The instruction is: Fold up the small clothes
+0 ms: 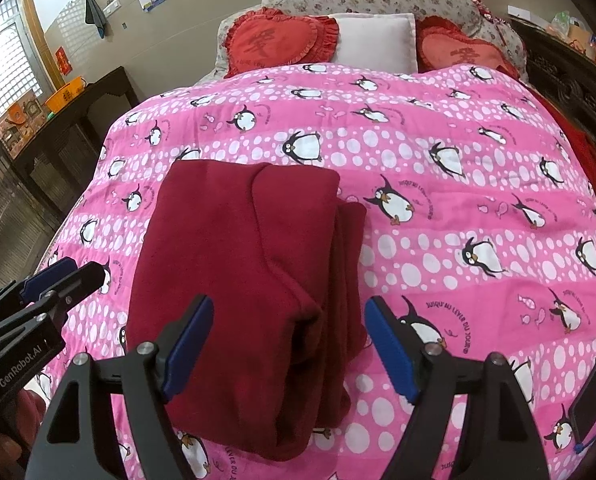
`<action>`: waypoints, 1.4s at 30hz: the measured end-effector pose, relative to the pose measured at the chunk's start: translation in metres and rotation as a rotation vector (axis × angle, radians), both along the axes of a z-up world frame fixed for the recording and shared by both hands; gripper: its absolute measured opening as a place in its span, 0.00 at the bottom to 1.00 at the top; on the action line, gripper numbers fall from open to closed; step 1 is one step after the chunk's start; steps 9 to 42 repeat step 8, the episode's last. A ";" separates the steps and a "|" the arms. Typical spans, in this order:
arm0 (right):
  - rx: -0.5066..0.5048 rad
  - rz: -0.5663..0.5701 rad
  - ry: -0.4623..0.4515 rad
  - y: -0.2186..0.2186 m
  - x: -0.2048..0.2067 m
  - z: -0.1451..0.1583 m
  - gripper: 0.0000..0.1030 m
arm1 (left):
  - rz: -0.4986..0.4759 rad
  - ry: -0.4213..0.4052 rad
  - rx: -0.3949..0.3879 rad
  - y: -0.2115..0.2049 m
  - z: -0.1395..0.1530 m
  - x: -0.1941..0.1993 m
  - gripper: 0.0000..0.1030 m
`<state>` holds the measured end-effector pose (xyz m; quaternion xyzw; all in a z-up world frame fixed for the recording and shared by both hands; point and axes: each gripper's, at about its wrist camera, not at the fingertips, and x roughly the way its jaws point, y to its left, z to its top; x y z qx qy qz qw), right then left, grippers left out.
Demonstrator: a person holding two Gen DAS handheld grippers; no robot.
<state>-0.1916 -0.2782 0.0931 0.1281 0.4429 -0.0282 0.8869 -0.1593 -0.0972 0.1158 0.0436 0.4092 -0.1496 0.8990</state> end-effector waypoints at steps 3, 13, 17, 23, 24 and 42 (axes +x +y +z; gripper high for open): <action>0.001 0.001 0.001 0.000 0.000 0.000 0.79 | -0.007 -0.009 -0.008 0.001 0.000 0.001 0.24; 0.006 0.000 -0.001 -0.005 0.000 -0.001 0.79 | 0.017 -0.011 -0.010 0.012 -0.001 0.008 0.24; 0.006 0.000 -0.001 -0.005 0.000 -0.001 0.79 | 0.017 -0.011 -0.010 0.012 -0.001 0.008 0.24; 0.006 0.000 -0.001 -0.005 0.000 -0.001 0.79 | 0.017 -0.011 -0.010 0.012 -0.001 0.008 0.24; 0.006 0.000 -0.001 -0.005 0.000 -0.001 0.79 | 0.017 -0.011 -0.010 0.012 -0.001 0.008 0.24; 0.006 0.000 -0.001 -0.005 0.000 -0.001 0.79 | 0.017 -0.011 -0.010 0.012 -0.001 0.008 0.24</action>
